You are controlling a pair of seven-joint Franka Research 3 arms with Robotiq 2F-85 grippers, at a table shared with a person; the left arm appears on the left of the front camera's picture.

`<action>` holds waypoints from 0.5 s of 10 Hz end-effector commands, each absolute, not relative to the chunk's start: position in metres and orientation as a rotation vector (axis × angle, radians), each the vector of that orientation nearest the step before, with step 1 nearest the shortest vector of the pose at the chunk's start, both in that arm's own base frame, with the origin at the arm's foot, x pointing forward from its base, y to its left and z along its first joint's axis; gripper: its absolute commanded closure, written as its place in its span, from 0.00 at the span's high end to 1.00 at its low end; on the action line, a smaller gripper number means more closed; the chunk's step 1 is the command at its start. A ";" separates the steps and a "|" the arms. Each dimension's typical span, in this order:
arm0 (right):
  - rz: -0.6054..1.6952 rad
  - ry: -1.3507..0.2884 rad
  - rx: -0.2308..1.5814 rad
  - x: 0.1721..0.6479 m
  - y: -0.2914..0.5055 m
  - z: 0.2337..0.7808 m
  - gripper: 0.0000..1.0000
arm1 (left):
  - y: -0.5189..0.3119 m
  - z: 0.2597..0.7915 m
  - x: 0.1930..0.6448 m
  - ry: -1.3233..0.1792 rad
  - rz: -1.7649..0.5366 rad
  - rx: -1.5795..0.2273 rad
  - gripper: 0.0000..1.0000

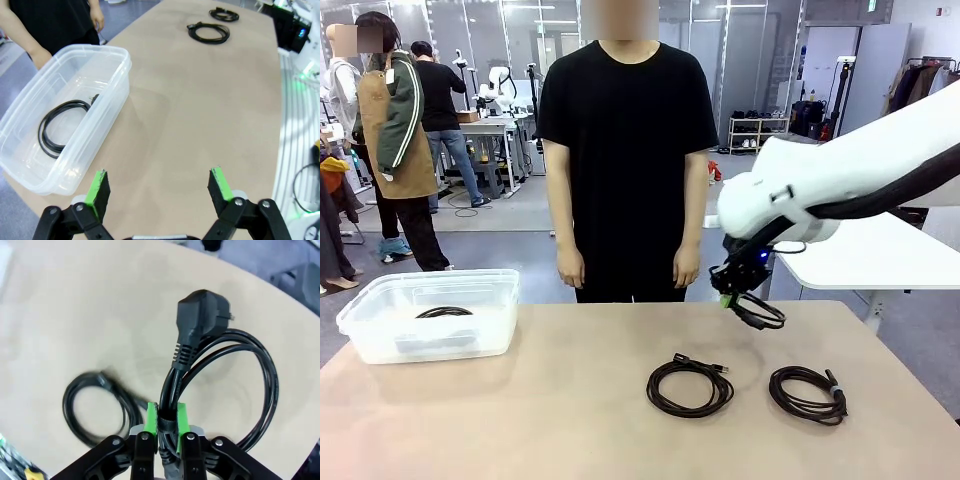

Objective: Organize and store the cables.
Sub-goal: Place the Power Cable into the Organizing box.

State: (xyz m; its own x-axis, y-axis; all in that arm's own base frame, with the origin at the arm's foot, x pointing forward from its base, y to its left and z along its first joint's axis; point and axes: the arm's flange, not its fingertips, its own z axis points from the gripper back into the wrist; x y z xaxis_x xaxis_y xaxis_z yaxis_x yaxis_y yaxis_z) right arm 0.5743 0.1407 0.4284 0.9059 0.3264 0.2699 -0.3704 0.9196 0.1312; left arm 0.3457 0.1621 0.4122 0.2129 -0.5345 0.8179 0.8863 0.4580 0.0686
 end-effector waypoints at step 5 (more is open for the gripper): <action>0.507 -0.503 0.479 0.426 -0.026 0.485 0.05 | 0.163 0.412 0.346 -0.919 -1.034 -0.476 1.00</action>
